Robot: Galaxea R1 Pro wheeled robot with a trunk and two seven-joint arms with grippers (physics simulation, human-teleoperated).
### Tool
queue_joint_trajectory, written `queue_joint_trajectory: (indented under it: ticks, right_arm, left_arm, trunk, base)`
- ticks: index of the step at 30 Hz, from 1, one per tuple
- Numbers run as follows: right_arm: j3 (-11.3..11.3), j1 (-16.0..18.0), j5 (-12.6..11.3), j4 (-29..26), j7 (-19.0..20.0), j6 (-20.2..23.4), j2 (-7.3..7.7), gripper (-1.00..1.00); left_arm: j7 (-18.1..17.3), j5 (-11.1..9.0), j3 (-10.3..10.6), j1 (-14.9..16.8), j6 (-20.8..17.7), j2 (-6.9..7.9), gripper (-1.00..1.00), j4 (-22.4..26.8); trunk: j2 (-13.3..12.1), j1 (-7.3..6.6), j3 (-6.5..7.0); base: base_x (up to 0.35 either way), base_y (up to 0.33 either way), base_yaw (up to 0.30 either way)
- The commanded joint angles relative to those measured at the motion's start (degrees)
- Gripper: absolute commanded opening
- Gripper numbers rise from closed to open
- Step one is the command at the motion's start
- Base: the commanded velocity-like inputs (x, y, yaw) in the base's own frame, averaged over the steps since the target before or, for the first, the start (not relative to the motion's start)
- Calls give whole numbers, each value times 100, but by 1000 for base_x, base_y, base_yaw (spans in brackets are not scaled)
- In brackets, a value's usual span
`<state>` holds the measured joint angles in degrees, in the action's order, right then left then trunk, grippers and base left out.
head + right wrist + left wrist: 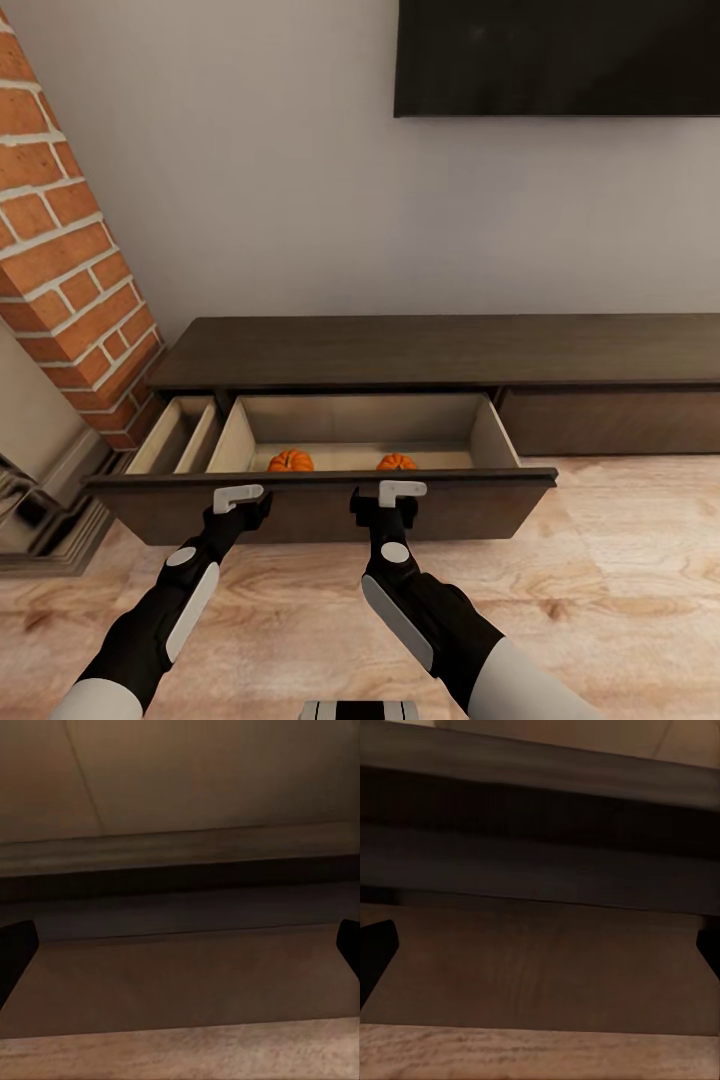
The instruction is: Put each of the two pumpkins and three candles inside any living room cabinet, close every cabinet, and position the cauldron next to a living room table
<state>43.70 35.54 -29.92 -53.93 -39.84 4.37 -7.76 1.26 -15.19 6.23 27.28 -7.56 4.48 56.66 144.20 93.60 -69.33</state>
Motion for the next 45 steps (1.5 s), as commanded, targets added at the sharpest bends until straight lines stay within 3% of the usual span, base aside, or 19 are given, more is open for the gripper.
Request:
queue_joint_trajectory:
  ticks: [1,19,45]
  right_arm:
    - [16,6,-14,-9,-41,38,3,100]
    - [16,6,-13,-12,-41,38,3,100]
    - [16,8,-13,-12,-41,38,3,100]
  left_arm:
    - [10,-51,7,3,-26,7,100,18]
    - [14,-51,-25,5,-27,9,100,21]
    - [14,-54,-34,3,-27,9,100,21]
  trunk:
    - [3,-2,-4]
    - [3,-2,-4]
    - [3,-2,-4]
  base:
    - [3,0,0]
    - [57,0,0]
    - [226,0,0]
